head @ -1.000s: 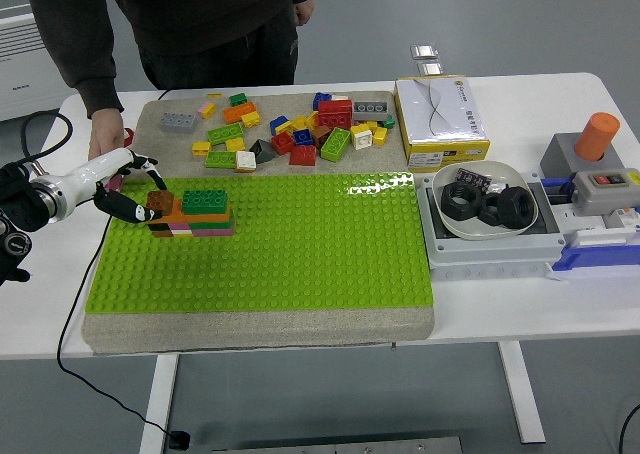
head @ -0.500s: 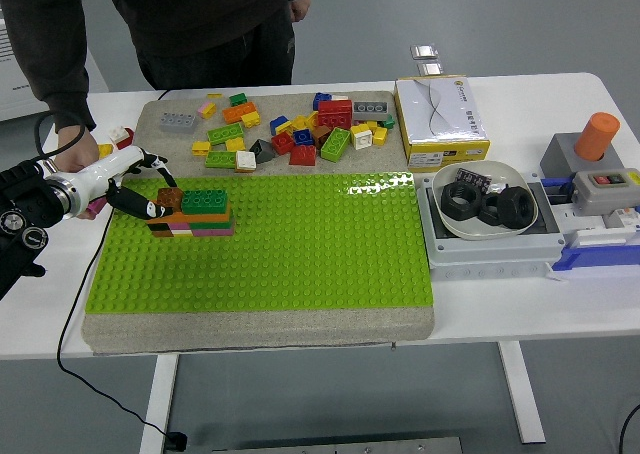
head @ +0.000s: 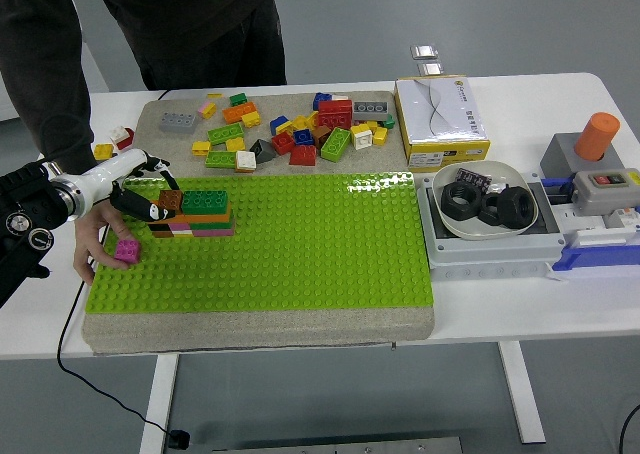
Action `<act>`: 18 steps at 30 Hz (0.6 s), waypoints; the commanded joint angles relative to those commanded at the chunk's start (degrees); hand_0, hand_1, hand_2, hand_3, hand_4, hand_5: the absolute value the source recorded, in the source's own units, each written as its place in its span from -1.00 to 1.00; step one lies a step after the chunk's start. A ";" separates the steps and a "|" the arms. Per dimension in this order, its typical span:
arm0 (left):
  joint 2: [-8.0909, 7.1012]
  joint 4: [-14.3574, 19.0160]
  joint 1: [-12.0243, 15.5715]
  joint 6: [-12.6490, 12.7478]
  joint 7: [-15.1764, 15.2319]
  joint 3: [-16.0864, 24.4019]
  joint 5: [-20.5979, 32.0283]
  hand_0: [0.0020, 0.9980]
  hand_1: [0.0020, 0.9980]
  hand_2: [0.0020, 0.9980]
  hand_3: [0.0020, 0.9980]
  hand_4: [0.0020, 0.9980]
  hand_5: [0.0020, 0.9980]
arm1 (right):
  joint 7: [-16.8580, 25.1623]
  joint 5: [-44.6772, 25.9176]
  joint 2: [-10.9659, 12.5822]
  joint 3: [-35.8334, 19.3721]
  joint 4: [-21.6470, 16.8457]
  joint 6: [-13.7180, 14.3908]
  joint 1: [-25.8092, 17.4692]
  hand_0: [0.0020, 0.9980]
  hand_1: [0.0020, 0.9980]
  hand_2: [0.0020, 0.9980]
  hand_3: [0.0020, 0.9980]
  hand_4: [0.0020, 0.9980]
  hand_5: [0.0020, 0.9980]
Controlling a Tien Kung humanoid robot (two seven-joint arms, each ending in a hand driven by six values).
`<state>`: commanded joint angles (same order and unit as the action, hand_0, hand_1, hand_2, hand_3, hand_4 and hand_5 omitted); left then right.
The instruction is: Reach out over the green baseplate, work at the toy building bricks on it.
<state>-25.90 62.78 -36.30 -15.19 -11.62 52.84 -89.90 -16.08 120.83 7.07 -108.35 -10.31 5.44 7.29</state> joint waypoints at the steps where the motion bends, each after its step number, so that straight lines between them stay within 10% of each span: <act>1: 0.07 -0.07 0.01 0.03 0.04 0.02 -0.01 0.88 0.91 0.86 -0.08 0.59 -1.00 | 0.00 0.01 0.00 -0.01 0.00 0.00 0.00 0.37 0.30 0.24 0.47 0.81 1.00; 18: 0.67 -0.90 0.18 0.44 0.55 0.01 0.01 0.88 0.91 0.87 0.04 0.07 -1.00 | 0.00 -0.13 -0.03 0.18 0.00 0.03 -0.02 0.36 0.30 0.24 0.47 0.82 1.00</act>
<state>-25.23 61.88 -36.12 -14.75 -11.07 52.84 -89.89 -16.09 120.69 7.05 -108.17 -10.31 5.47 7.27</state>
